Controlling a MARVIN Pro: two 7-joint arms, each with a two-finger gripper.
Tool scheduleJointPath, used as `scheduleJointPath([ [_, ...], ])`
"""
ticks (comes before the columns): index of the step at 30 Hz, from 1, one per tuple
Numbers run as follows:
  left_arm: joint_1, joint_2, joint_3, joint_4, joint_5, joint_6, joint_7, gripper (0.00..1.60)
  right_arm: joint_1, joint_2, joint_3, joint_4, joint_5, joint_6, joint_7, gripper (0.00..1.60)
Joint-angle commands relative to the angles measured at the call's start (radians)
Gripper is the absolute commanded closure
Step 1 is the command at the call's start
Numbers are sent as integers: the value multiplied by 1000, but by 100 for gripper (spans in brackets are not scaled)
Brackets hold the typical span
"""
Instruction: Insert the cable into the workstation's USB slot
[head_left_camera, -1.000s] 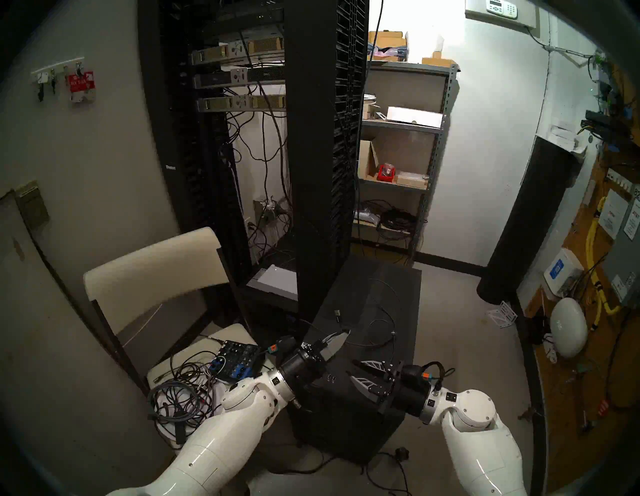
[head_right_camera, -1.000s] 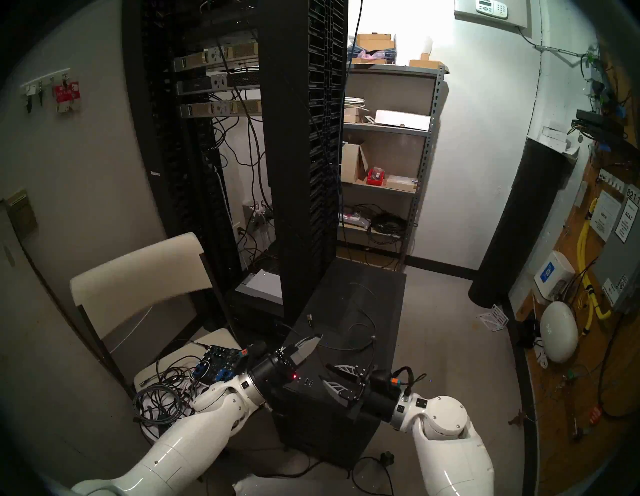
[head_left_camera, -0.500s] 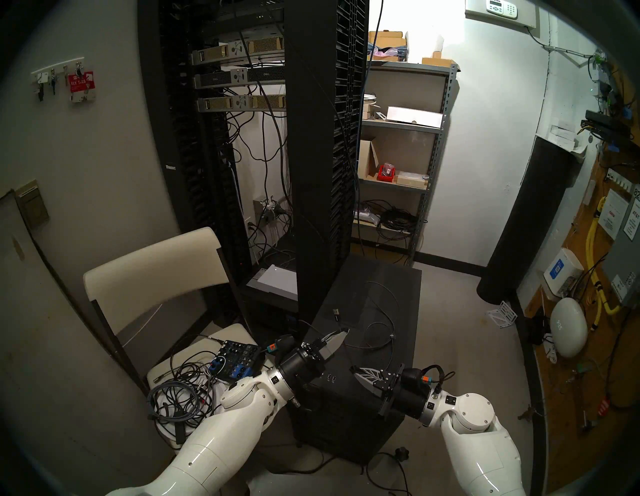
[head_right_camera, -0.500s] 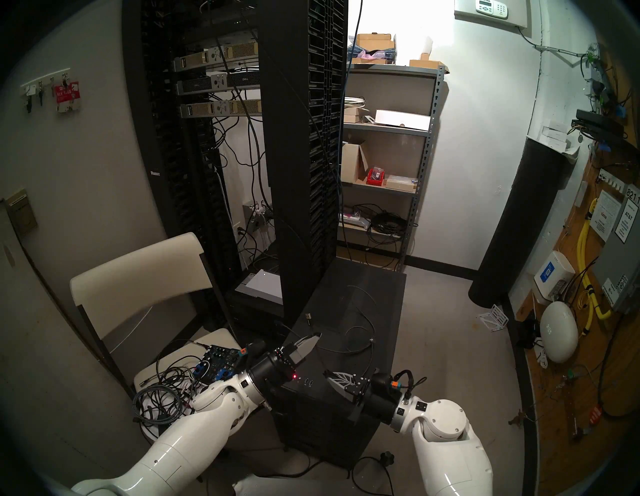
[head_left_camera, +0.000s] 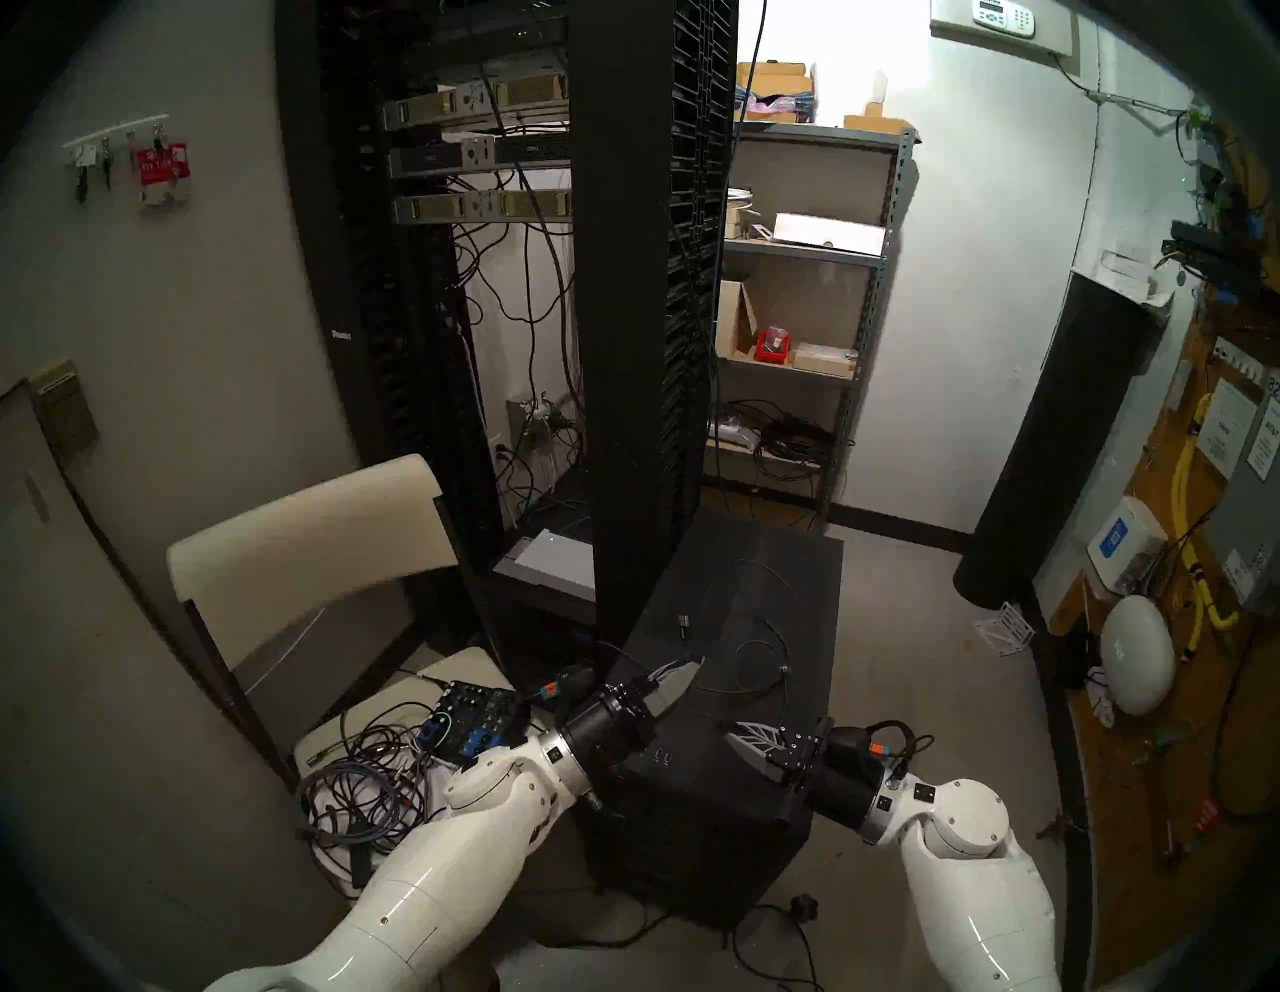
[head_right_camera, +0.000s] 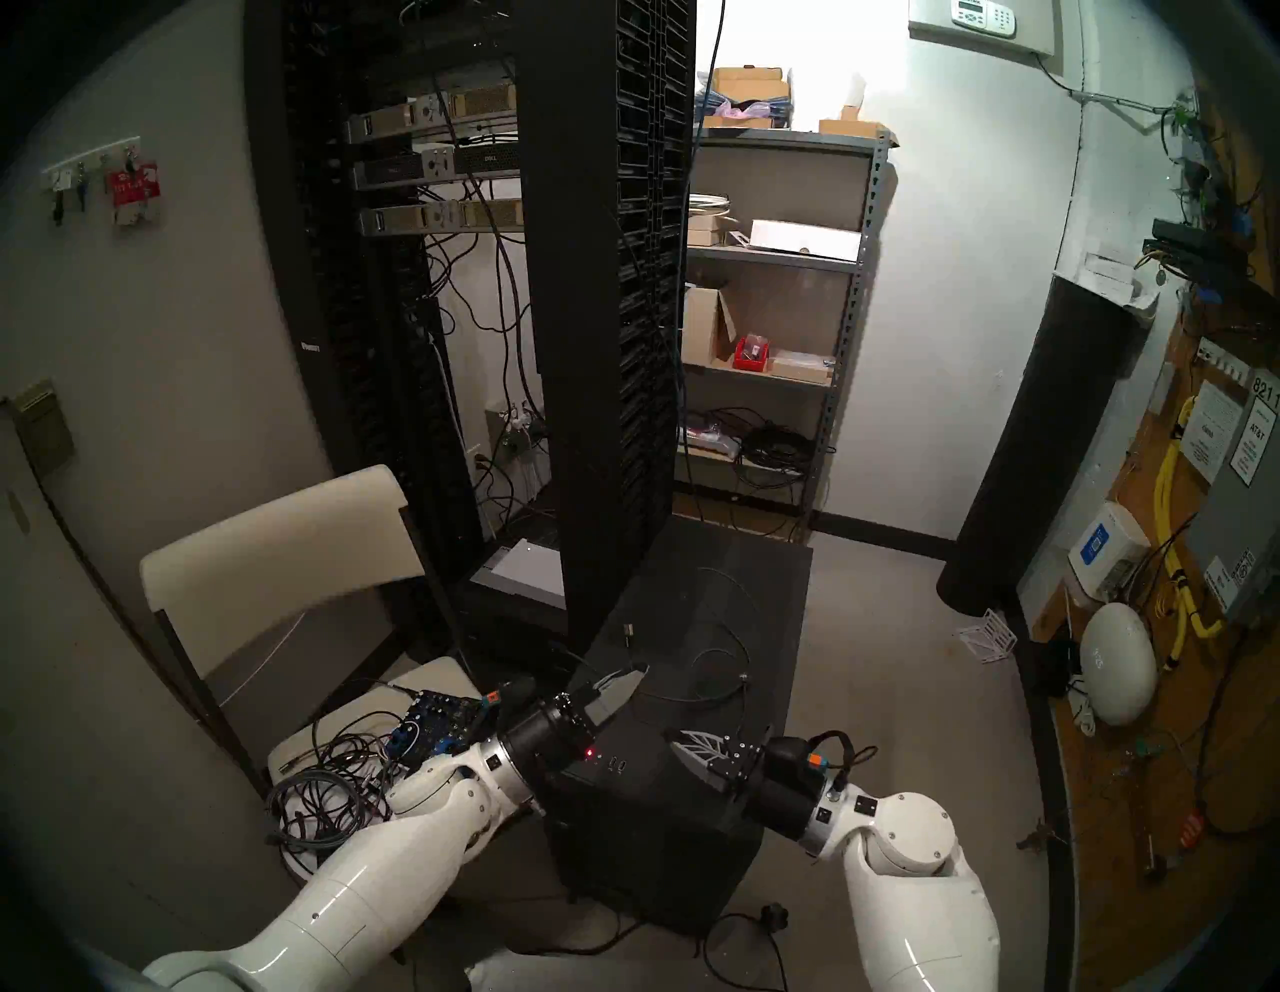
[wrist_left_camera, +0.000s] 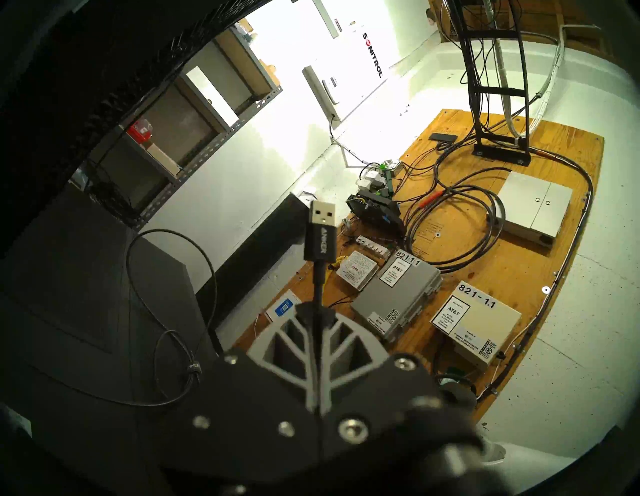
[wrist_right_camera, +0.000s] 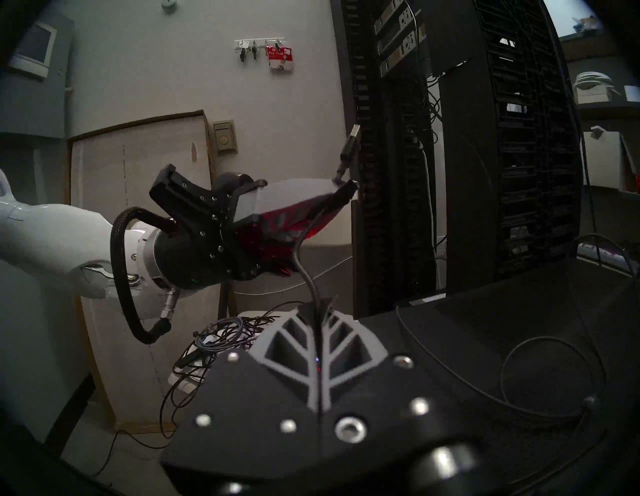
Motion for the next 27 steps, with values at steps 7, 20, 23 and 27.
scheduleJointPath([
  [7, 3, -8, 2, 11, 2, 0, -3, 137, 11, -14, 3, -43, 32, 12, 29, 160],
  [20, 0, -14, -4, 14, 4, -15, 12, 101, 13, -16, 8, -44, 30, 20, 52, 160],
  [23, -3, -13, -3, 15, 3, -17, 11, 99, 13, -17, 9, -45, 29, 22, 55, 160],
  [27, -8, -12, -3, 17, 1, -17, 11, 90, 13, -19, 11, -45, 28, 21, 57, 160],
])
